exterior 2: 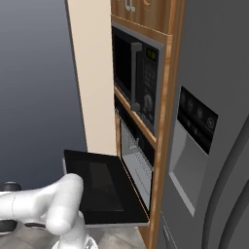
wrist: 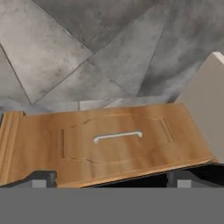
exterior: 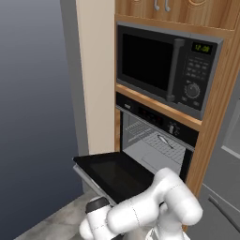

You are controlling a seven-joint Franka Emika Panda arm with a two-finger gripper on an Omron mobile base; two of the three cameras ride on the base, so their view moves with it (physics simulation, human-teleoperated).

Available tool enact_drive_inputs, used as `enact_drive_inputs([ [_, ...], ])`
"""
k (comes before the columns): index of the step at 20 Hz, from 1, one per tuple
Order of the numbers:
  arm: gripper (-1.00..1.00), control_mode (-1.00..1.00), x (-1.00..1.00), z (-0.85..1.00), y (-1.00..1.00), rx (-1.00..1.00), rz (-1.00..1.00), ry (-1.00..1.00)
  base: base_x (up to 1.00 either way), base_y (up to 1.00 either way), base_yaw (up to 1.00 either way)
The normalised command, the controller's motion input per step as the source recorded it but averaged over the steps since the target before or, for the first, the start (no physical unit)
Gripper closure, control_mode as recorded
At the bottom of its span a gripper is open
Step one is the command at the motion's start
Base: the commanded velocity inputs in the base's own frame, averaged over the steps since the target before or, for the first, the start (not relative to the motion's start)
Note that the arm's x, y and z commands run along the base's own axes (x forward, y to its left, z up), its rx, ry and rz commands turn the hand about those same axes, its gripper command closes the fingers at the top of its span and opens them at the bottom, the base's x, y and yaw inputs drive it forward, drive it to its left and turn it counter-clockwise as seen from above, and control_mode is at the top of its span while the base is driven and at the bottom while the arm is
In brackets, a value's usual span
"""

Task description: Place the fish on the rack of the oven, and slide the rack back inside. Close the oven door.

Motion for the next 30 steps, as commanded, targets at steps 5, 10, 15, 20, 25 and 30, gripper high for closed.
enact_drive_inputs([
  [5,-1.00,-1.00,0.56,0.36,-0.36,-0.56,-0.33,-0.10,0.00,0.00,0.00],
  [10,-1.00,-1.00,0.73,0.46,-0.25,-0.54,-0.31,-0.14,0.00,0.00,0.00],
  [15,-1.00,-1.00,0.79,0.42,-0.19,-0.48,-0.30,-0.22,0.00,0.00,0.00],
  [20,-1.00,-1.00,0.87,0.43,-0.13,-0.45,-0.32,-0.23,0.00,0.00,0.00],
  [25,-1.00,-1.00,1.00,0.67,-0.25,-0.39,-0.30,-0.11,0.00,0.00,0.00],
  [30,-1.00,-1.00,1.00,0.56,-0.53,-0.29,-0.26,-0.08,0.00,0.00,0.00],
])
